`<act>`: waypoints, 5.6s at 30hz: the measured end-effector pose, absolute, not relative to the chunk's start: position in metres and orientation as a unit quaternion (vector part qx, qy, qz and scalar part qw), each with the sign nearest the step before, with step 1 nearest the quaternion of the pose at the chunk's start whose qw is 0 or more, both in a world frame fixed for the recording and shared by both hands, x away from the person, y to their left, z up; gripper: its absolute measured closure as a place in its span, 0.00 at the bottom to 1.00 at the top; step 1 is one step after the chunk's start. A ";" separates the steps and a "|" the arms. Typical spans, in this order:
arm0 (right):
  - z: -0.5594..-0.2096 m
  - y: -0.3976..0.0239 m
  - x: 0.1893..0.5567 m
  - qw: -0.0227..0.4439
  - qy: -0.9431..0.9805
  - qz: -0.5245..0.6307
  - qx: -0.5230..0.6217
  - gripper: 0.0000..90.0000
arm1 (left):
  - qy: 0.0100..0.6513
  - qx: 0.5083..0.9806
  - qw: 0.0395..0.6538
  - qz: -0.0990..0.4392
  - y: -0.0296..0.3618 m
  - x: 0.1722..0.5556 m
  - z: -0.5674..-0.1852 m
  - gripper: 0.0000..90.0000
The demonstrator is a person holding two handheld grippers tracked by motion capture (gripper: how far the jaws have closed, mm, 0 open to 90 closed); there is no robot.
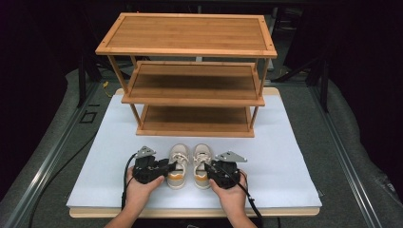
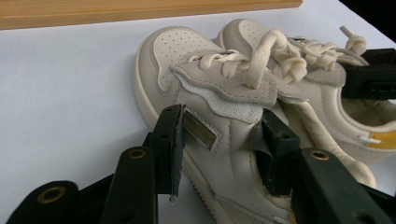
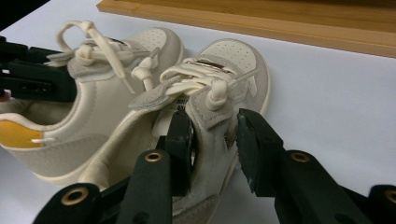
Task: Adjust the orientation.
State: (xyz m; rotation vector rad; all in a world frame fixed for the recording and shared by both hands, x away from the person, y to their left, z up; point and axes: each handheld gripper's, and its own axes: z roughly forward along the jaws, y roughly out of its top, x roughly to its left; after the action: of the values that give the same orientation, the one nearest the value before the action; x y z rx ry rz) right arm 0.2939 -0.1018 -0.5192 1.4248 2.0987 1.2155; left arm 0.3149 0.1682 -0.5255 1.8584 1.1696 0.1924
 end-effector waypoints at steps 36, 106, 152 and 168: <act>-0.521 -0.097 0.274 0.166 0.706 0.475 0.498 0.55 | 0.488 0.724 0.482 0.080 0.174 0.300 -0.526 0.50; -0.542 -0.089 0.284 0.135 0.633 0.502 0.573 0.62 | 0.521 0.671 0.517 0.105 0.158 0.300 -0.544 0.62; -0.485 -0.090 0.287 0.145 0.631 0.522 0.555 0.62 | 0.503 0.675 0.525 0.126 0.158 0.303 -0.480 0.63; -0.457 -0.091 0.290 0.152 0.627 0.534 0.546 0.62 | 0.496 0.673 0.535 0.124 0.160 0.307 -0.451 0.63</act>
State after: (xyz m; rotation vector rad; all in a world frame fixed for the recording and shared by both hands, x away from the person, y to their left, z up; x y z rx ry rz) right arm 0.2901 -0.0906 -0.4573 1.5666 1.8005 1.5320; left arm 0.3072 0.1605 -0.4514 1.6035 1.1811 0.2952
